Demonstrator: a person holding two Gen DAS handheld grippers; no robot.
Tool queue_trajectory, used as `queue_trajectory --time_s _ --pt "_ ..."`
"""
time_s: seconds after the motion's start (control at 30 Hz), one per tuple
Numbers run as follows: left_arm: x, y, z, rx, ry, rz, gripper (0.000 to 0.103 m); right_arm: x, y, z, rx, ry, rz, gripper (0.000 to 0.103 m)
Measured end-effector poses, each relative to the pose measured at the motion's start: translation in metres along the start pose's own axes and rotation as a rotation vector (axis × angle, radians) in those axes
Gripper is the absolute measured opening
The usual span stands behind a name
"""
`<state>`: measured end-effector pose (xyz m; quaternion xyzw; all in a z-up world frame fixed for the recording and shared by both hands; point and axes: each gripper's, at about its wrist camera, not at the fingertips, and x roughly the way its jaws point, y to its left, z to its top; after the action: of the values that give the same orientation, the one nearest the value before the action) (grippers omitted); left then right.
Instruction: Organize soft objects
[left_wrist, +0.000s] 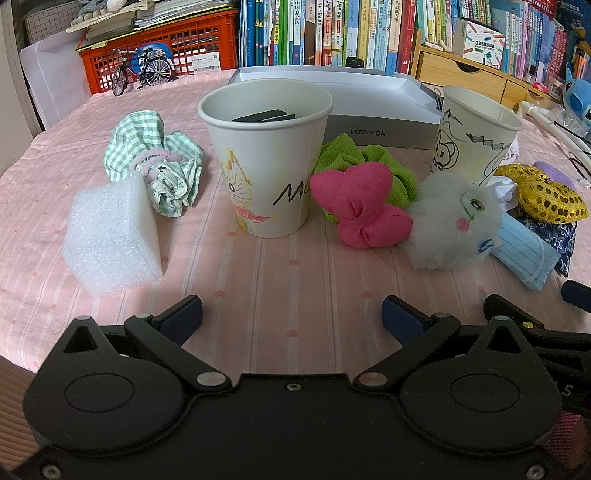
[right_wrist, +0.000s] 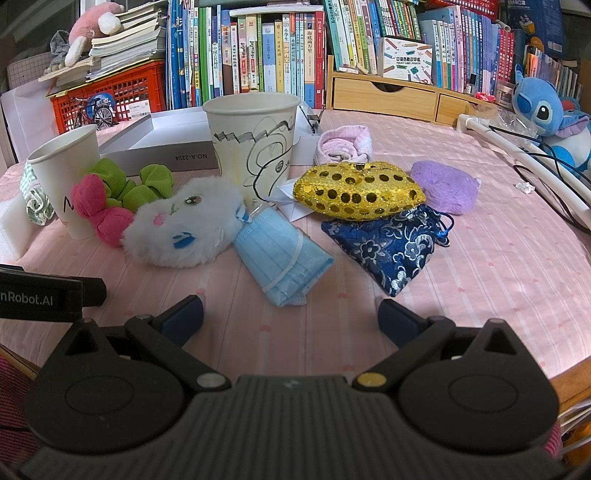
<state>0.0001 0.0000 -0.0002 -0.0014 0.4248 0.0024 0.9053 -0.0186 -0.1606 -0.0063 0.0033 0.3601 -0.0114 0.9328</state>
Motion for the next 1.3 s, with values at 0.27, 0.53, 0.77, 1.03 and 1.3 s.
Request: queue_trajectory --time_s 0.27,0.53,0.77,1.03,1.3 --pt "0.004 0.001 -0.002 -0.001 -0.003 0.000 0.103 -0.001 -0.001 0.001 0.000 -0.010 0.001 0.103" --pt "-0.007 0.001 -0.007 0.032 -0.072 -0.028 0.103 -0.003 -0.003 -0.010 -0.008 -0.075 0.013 0.103" --pt "-0.008 0.019 -0.024 0.028 -0.158 -0.065 0.103 -0.001 -0.007 -0.014 -0.026 -0.124 0.047 0.103" --pt "-0.039 0.053 -0.020 -0.089 -0.263 -0.118 0.102 -0.018 -0.009 -0.010 -0.065 -0.209 0.071 0.095" --pt "-0.064 0.078 -0.012 -0.141 -0.430 -0.004 0.102 -0.029 -0.002 -0.002 -0.158 -0.270 0.066 0.079"
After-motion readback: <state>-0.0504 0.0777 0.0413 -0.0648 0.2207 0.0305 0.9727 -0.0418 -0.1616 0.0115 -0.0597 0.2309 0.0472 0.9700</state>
